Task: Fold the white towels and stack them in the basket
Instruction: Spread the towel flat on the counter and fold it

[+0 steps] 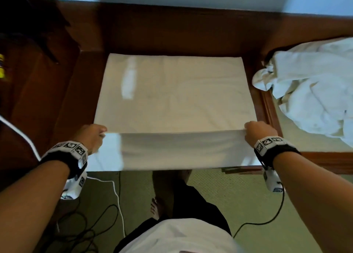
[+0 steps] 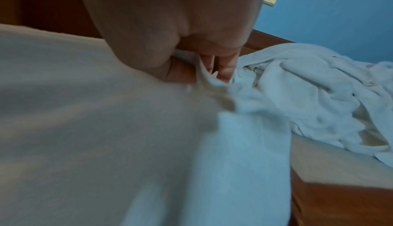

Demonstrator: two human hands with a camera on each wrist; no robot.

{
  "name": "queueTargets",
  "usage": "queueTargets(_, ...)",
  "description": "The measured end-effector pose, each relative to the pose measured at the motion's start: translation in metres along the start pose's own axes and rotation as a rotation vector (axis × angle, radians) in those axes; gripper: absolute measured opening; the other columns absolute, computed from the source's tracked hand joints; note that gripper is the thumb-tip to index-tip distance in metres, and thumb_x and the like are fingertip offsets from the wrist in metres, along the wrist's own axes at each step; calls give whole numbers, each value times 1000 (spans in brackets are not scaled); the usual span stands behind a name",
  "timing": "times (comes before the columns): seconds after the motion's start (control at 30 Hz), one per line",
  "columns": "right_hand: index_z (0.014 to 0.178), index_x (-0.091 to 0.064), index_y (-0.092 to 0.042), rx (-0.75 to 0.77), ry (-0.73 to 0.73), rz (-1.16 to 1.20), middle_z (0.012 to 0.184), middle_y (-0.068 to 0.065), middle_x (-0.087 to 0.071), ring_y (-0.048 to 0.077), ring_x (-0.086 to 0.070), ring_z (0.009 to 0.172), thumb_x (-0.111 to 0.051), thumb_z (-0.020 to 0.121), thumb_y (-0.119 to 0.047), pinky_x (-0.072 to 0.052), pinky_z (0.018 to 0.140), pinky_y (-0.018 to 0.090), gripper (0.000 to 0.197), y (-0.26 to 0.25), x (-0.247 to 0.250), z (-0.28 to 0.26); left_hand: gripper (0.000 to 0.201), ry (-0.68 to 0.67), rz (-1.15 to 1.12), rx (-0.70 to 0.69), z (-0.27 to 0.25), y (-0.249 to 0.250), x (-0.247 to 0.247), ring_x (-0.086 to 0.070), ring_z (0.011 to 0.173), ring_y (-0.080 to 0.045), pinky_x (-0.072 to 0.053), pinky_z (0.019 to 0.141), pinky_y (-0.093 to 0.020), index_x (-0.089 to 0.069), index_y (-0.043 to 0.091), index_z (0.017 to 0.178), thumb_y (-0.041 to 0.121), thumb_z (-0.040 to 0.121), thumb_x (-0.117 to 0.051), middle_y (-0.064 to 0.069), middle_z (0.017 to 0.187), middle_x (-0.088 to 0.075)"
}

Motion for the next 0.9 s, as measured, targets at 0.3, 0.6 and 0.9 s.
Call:
queueTargets(0.3,98,-66,-9,59,148,41,97,18,-65,38,-63,93,-53,88,-4,-48,72,37,17,-2,68,109,28,118,30,-13,91,34,74,-60,64,-29,-47,61,-32,-57,16,67,2,92,-53,-9,72,-61)
queueTargets(0.6,100,-66,-4,82,191,86,99,19,-63,42,-59,97,-57,83,-1,-52,84,48,19,-13,60,194,19,165,85,23,177,41,66,-59,83,-41,-53,78,-49,-59,23,77,8,88,-53,-21,94,-65)
queueTargets(0.9,156,-19,-30,146,241,327,166,8,-5,35,-10,150,-29,97,-56,-17,116,54,65,-47,-49,122,73,154,136,-110,111,54,-52,-7,152,-37,-14,118,-60,-12,34,159,66,96,-32,-5,168,-5)
Point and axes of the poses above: each hand's wrist, its own z-axis towards the middle knuckle, its own x-axis out of the back of the hand, y = z × x, the point moved 6 cm from there along z, towards the middle knuckle
